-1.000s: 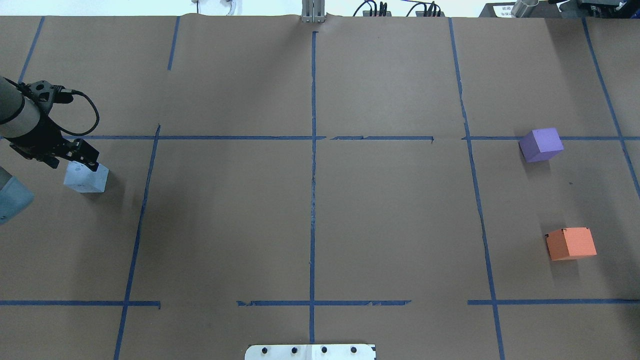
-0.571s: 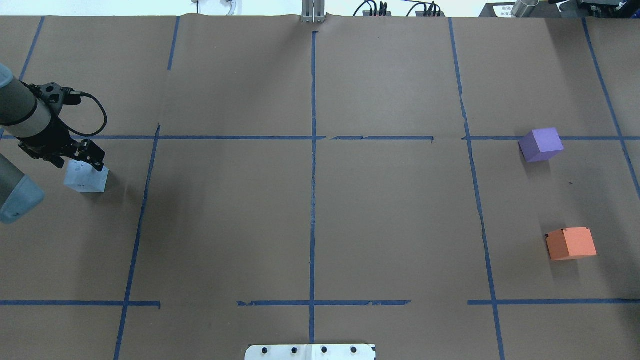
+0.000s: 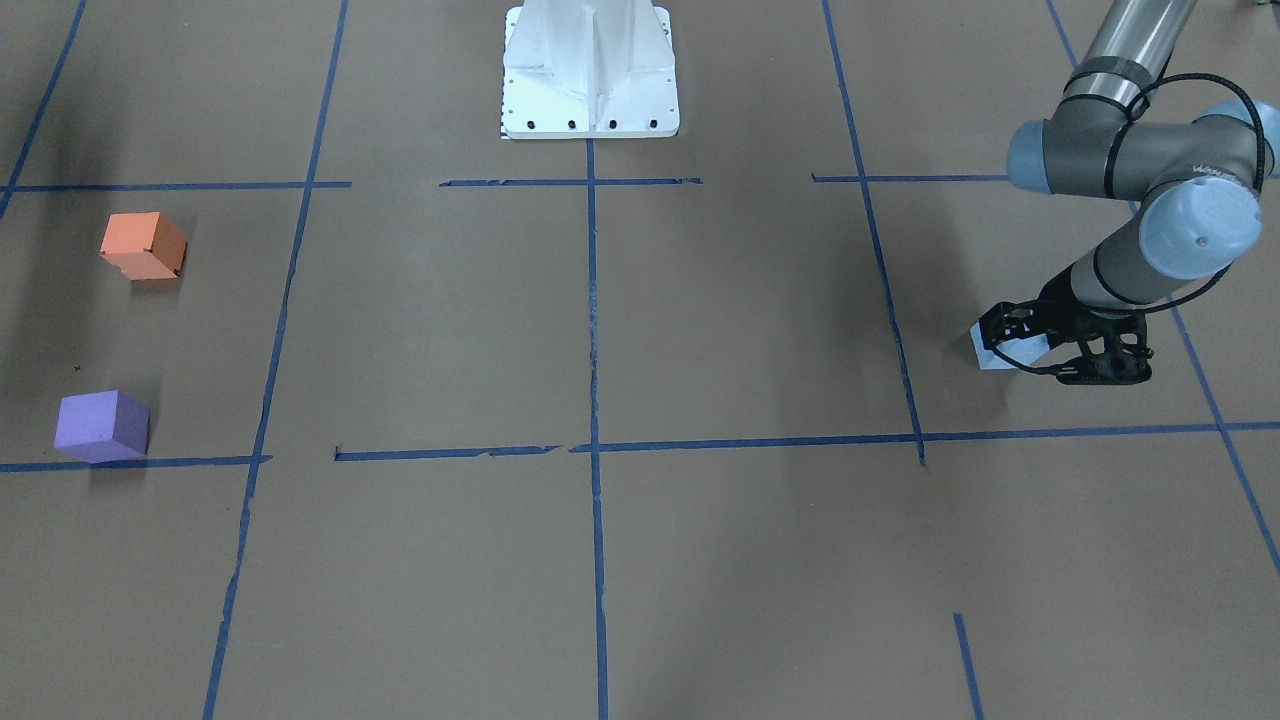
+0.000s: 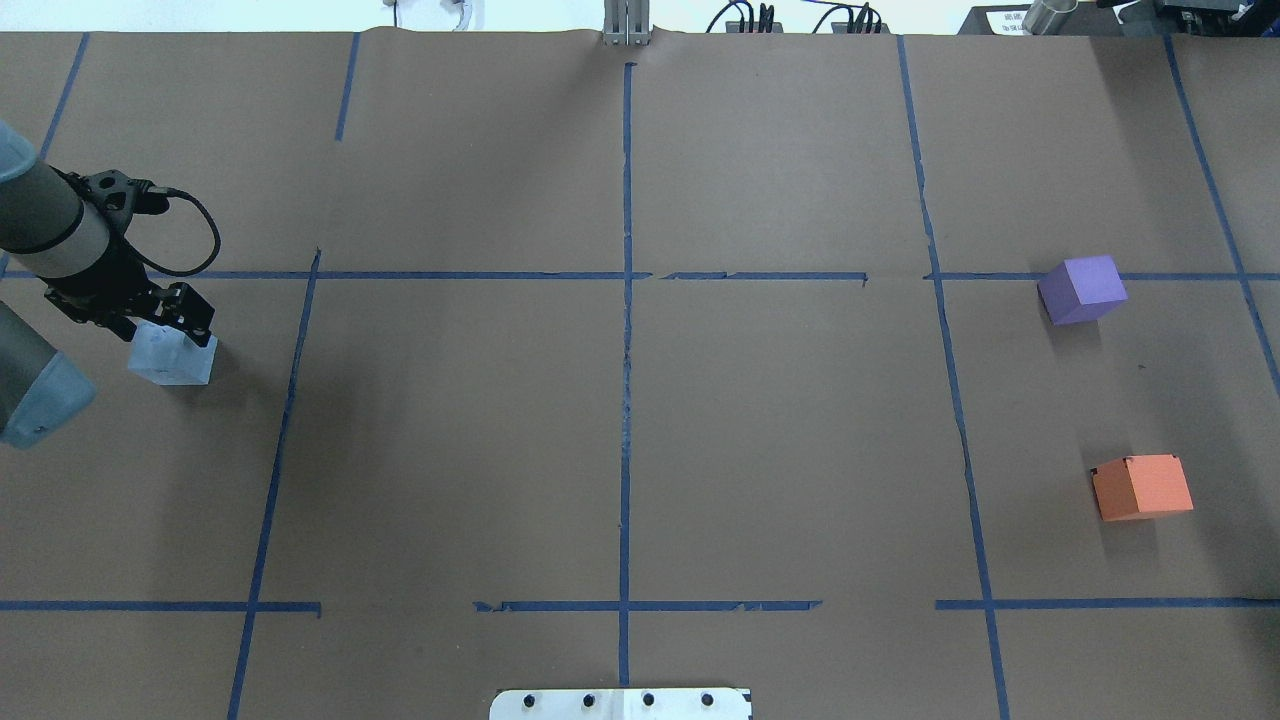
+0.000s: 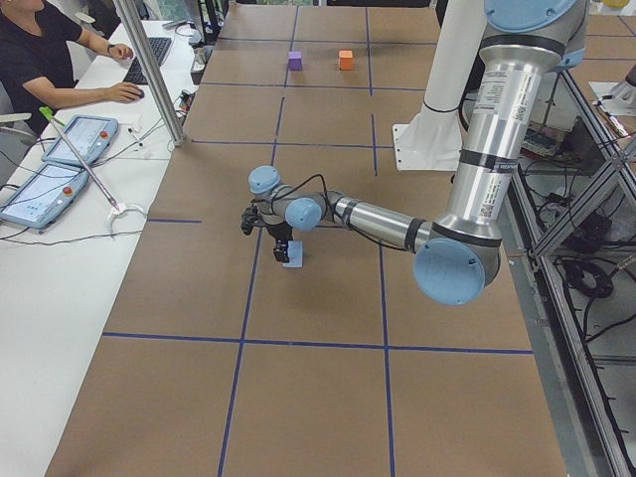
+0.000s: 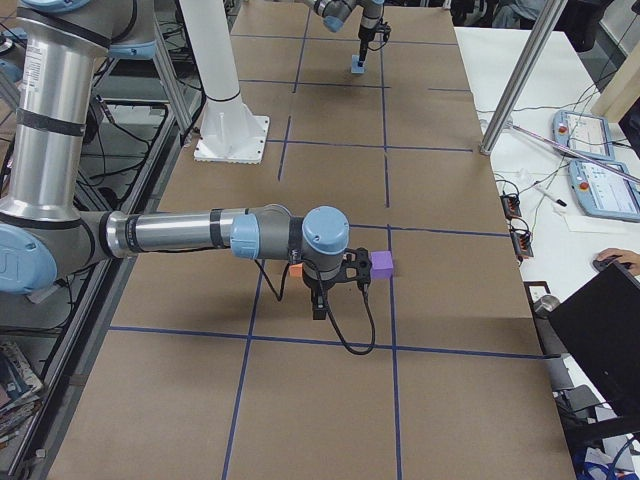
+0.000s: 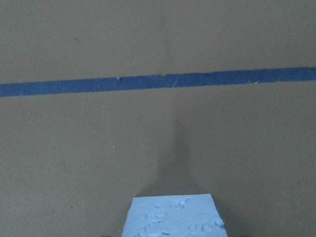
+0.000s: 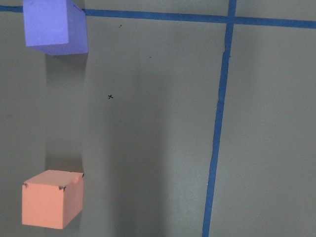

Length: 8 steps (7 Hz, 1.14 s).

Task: Place blue block between orange and purple blocks
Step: 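Carry the light blue cube with the left gripper toward the table center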

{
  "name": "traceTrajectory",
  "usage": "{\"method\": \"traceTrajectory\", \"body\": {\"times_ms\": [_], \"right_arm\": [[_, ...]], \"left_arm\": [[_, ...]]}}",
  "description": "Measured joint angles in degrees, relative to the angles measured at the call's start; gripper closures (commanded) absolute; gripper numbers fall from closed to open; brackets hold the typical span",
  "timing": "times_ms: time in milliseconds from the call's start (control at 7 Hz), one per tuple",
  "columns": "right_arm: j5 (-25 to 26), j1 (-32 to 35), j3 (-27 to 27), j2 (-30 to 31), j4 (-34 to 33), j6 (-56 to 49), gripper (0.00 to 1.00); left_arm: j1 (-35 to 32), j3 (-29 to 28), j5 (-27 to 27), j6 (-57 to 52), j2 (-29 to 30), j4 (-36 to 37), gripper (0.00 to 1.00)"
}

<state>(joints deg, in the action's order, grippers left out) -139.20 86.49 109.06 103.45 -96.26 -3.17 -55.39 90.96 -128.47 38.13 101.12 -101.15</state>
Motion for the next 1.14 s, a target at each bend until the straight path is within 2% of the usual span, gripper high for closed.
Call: {"method": "traceTrajectory", "body": {"times_ms": [571, 857, 1143], "right_arm": [[-0.1, 0.0, 0.0, -0.1, 0.1, 0.2, 0.00], [-0.2, -0.3, 0.2, -0.1, 0.1, 0.2, 0.00], [-0.3, -1.9, 0.8, -0.2, 0.2, 0.1, 0.00]], "left_arm": [[1.4, 14.5, 0.4, 8.1, 1.8, 10.6, 0.92], [8.2, 15.7, 1.5, 13.7, 8.9, 12.1, 0.91], [14.9, 12.5, 6.5, 18.0, 17.6, 12.3, 0.90]]}}
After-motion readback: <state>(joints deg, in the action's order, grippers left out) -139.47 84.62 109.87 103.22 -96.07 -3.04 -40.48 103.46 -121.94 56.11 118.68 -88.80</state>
